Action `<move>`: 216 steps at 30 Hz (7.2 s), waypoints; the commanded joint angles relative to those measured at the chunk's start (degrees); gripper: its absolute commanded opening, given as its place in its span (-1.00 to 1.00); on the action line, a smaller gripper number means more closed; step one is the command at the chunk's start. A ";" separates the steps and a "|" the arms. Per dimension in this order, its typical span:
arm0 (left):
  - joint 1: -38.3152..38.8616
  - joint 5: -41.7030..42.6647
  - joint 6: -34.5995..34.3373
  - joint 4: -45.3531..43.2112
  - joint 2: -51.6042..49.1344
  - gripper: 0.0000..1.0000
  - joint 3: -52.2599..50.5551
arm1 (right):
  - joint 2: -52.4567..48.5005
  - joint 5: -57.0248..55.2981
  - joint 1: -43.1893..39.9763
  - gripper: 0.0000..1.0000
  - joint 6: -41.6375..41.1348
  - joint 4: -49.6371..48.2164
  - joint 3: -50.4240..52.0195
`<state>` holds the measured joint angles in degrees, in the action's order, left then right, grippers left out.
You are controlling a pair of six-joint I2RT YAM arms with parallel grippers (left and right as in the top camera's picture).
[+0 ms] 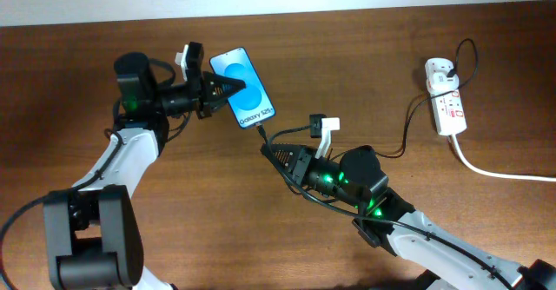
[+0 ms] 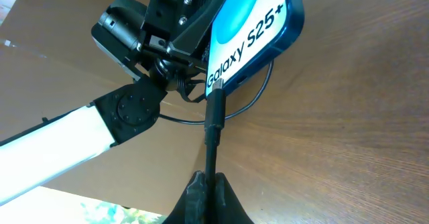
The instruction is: Plug charger to phone and switch on socket
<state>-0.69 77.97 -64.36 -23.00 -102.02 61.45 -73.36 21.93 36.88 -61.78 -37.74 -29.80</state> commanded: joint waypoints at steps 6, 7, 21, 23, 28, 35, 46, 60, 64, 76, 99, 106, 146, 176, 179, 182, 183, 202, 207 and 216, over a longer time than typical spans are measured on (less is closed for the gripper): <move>0.04 1.79 -2.49 -0.31 0.46 -1.00 0.83 | -0.09 0.50 0.22 -0.92 -0.22 1.99 -0.90; 0.04 2.56 -2.49 -0.31 0.46 -1.00 0.83 | -0.09 0.31 0.22 -0.92 -0.22 1.97 -0.90; -1.09 3.58 -1.42 -0.33 0.46 -1.00 0.83 | -0.09 0.31 0.22 -0.91 6.01 -1.03 -0.92; -1.07 3.69 -2.58 -0.31 0.46 -1.00 0.83 | -0.09 0.50 0.24 -0.91 5.81 -0.81 -0.92; -1.07 3.74 -4.85 -0.31 0.46 -1.00 0.83 | -0.09 0.44 0.22 -0.92 5.81 1.03 -0.92; -1.07 4.33 -4.79 -0.33 0.46 -1.00 0.83 | -0.09 0.28 0.22 -0.91 5.81 0.85 -0.92; -1.07 3.63 -2.84 -0.33 0.46 -1.00 0.83 | -0.09 0.28 0.22 -0.92 5.81 0.85 -0.92; 0.13 1.31 -2.82 -0.37 0.46 -1.00 0.83 | -0.09 0.04 0.22 -0.92 5.81 0.87 -0.92; 0.11 2.21 -2.82 -0.35 0.46 -1.00 0.83 | -0.09 -0.55 0.22 -0.91 5.81 0.90 -0.92; 0.11 4.83 -1.53 -0.52 0.46 -1.00 0.83 | -0.09 -3.39 0.22 -0.92 5.81 2.38 -0.92; 2.47 7.37 0.13 -0.48 0.46 -1.00 0.83 | -2.08 -6.86 0.22 -0.88 6.05 -0.90 -0.92; 2.43 9.05 0.20 -0.52 0.46 -1.00 0.83 | -2.08 -6.21 0.17 -0.65 6.05 -0.63 -0.92; -0.98 -5.42 15.23 -0.50 0.46 -1.00 0.83 | -2.08 16.65 -14.84 0.59 16.59 5.86 -0.90; -0.98 -10.25 15.19 -0.35 0.46 -1.00 0.83 | -1.64 24.85 -25.99 0.71 18.49 0.07 -3.61; -0.96 -10.34 15.17 0.15 0.46 -1.00 0.83 | -1.57 24.06 -24.61 0.68 28.30 17.57 -11.08; -0.98 -10.34 15.19 2.93 0.46 -1.00 0.83 | -1.57 10.91 -18.03 0.59 47.15 48.92 -26.18; -0.98 -10.34 15.19 3.72 0.46 -1.00 0.83 | -1.57 6.23 -15.74 0.57 50.16 54.01 -29.29; -0.96 -5.70 10.62 6.01 0.46 -1.00 0.83 | -14.16 -16.79 2.91 -0.19 55.32 54.53 -33.75; -0.85 -3.54 10.73 5.99 0.46 -1.00 0.83 | -15.08 -16.59 2.91 -0.70 54.29 50.05 -33.75; 2.51 0.52 14.88 8.02 0.46 -1.00 0.81 | -15.08 -14.21 2.91 -0.91 53.81 43.30 -33.77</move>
<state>-1.69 71.59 -52.45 -16.64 -102.02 62.11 -88.36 5.61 39.46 -8.21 9.87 -62.67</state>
